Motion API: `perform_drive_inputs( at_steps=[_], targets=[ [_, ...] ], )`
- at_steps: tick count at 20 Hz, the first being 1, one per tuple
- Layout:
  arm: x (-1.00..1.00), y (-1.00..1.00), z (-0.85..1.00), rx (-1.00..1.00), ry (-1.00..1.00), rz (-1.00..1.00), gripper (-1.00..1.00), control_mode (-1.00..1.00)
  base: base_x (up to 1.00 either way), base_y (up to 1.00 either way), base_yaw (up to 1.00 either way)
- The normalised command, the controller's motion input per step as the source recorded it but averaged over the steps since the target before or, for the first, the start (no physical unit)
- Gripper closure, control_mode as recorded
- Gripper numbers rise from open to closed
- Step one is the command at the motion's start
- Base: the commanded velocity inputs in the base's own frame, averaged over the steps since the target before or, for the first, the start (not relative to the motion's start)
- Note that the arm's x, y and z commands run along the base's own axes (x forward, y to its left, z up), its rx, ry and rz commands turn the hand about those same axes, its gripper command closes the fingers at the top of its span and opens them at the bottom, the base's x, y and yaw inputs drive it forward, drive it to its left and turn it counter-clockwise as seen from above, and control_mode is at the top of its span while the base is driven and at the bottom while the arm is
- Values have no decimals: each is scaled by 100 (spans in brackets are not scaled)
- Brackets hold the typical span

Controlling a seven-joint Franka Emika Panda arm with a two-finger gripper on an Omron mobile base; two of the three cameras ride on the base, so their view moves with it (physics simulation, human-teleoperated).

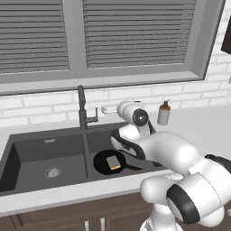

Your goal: Pick the pan and sponge and place them into the sink. Then turn on the water.

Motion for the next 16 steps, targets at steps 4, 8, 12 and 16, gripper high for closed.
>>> perform_drive_inputs(
  at_steps=[4, 8, 12, 16],
  targets=[
    [9, 0, 0, 0, 0, 0, -100, -100, 0, 0, 0],
    [7, 0, 0, 0, 0, 0, -100, -100, 0, 0, 0],
    [2, 0, 0, 0, 0, 0, -100, -100, 0, 0, 0],
    [3, 0, -1, 0, 0, 0, -100, -100, 0, 0, 0]
  ],
)
